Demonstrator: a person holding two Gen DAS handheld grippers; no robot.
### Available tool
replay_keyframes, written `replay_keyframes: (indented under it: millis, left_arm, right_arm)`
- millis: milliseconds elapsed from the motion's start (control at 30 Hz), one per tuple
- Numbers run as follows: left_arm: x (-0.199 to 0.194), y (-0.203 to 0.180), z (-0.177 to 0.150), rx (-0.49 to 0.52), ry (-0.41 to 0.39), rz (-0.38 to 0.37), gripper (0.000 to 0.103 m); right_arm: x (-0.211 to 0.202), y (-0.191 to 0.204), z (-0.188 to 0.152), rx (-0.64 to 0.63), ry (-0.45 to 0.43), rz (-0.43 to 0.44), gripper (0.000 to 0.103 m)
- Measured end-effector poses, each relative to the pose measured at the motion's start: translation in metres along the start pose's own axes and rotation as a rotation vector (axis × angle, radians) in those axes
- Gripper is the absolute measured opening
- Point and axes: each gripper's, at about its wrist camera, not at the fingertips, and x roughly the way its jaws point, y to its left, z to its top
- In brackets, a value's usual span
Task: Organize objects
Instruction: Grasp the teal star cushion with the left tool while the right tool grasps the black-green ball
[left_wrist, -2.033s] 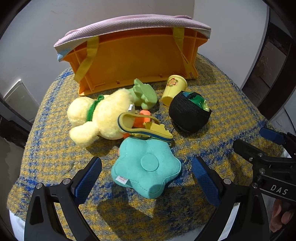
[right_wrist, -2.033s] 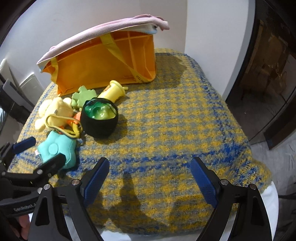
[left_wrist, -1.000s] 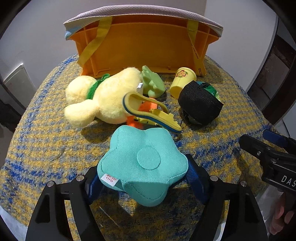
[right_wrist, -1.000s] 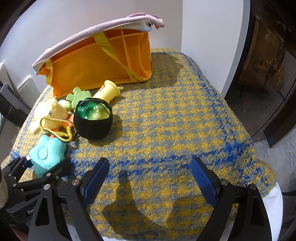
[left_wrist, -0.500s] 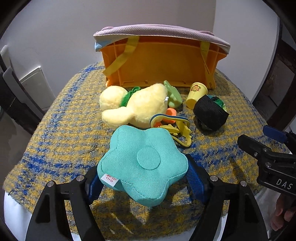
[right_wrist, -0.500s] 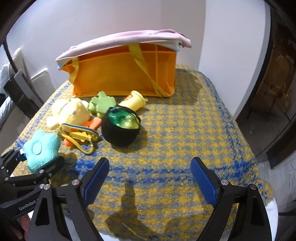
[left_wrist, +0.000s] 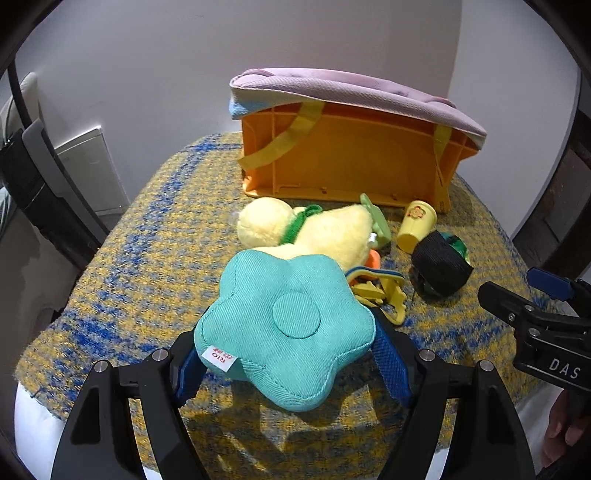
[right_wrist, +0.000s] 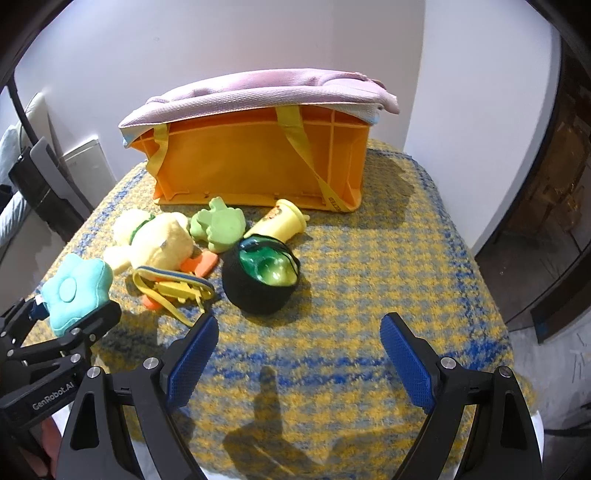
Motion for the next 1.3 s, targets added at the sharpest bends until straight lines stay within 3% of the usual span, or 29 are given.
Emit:
replay_keyframes:
  millis: [333,667,867,933,1300]
  left_arm:
    - [0.003,0.016,0.018,-0.017,-0.053,0.039,0.078]
    - [0.018,0.033,0.028,-0.072,-0.024,0.024,0.078]
    - [0.020,0.031,0.029,-0.065,-0.016,0.015,0.078]
    - [0.019,0.031,0.029,-0.067,-0.015,0.018,0.078]
    - [0.003,0.022,0.031,-0.055,-0.044,-0.019,0.078]
  right_arm:
    - [0.036,0.017,0.023,0.025,0.032,-0.040,0.089]
    - [0.063,0.019,0.028,0.062,0.073,-0.046,0.088]
    - [0.072,0.021,0.028,0.065,0.101,-0.009,0.074]
    - [0.073,0.024,0.027,0.052,0.100,0.003,0.064]
    - [0.042,0.019,0.023,0.024,0.055,-0.019,0.063]
